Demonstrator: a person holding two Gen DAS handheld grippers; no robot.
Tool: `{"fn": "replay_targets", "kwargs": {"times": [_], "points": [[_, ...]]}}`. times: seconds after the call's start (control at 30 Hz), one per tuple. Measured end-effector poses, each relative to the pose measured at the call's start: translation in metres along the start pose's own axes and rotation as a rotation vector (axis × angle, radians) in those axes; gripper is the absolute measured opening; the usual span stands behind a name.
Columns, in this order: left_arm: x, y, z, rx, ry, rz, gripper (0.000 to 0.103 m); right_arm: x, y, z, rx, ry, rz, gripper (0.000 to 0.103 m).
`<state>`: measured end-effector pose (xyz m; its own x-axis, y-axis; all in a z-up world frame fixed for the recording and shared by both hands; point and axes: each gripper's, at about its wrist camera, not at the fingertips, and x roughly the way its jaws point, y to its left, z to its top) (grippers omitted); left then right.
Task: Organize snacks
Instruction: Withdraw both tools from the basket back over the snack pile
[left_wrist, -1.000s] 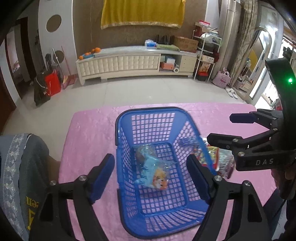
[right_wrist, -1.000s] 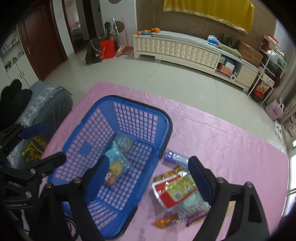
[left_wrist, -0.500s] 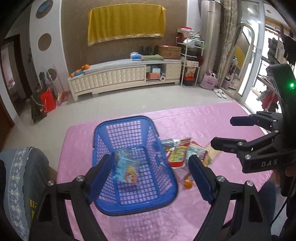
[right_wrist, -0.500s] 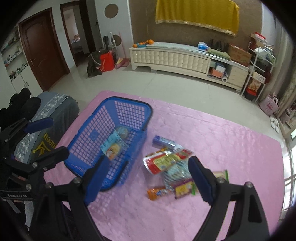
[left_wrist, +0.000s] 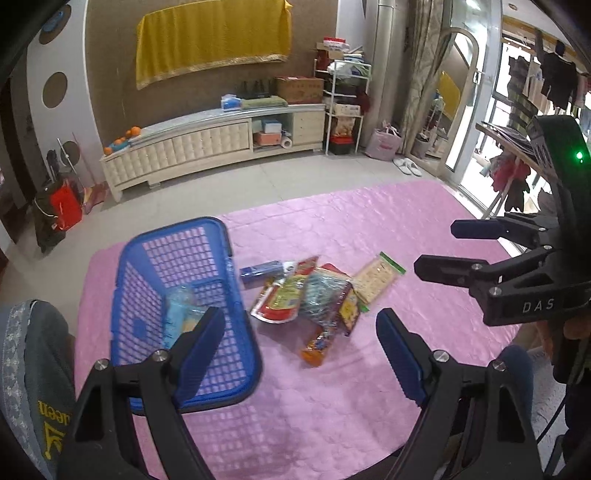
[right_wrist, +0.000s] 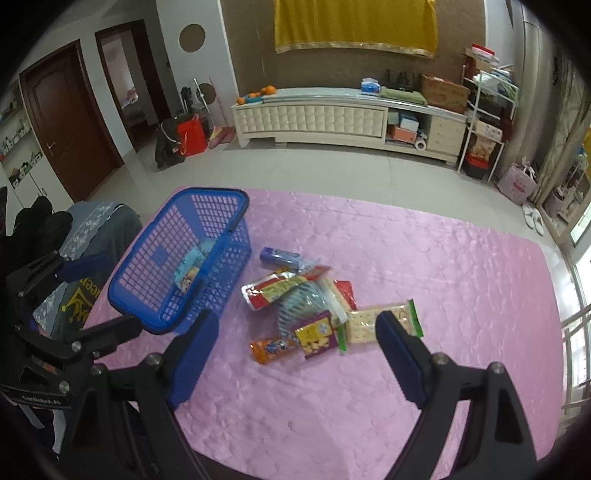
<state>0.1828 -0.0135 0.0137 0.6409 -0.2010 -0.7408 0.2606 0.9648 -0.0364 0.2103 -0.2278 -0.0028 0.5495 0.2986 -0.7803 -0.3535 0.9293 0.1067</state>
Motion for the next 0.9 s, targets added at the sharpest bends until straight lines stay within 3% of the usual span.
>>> {"fn": "replay_targets", "kwargs": {"times": [0.37,0.63,0.9], "points": [[0.061,-0.032,-0.015,-0.033,0.101,-0.017,0.082,0.033,-0.043,-0.031,0.021,0.054,0.028,0.09],[0.119,-0.065,-0.029,0.028,0.18,-0.014,0.082,0.056,-0.08,-0.05,0.051,0.086,0.012,0.09],[0.174,-0.078,-0.033,-0.016,0.251,-0.053,0.082,0.085,-0.113,-0.068,0.114,0.126,0.041,0.09]]}}
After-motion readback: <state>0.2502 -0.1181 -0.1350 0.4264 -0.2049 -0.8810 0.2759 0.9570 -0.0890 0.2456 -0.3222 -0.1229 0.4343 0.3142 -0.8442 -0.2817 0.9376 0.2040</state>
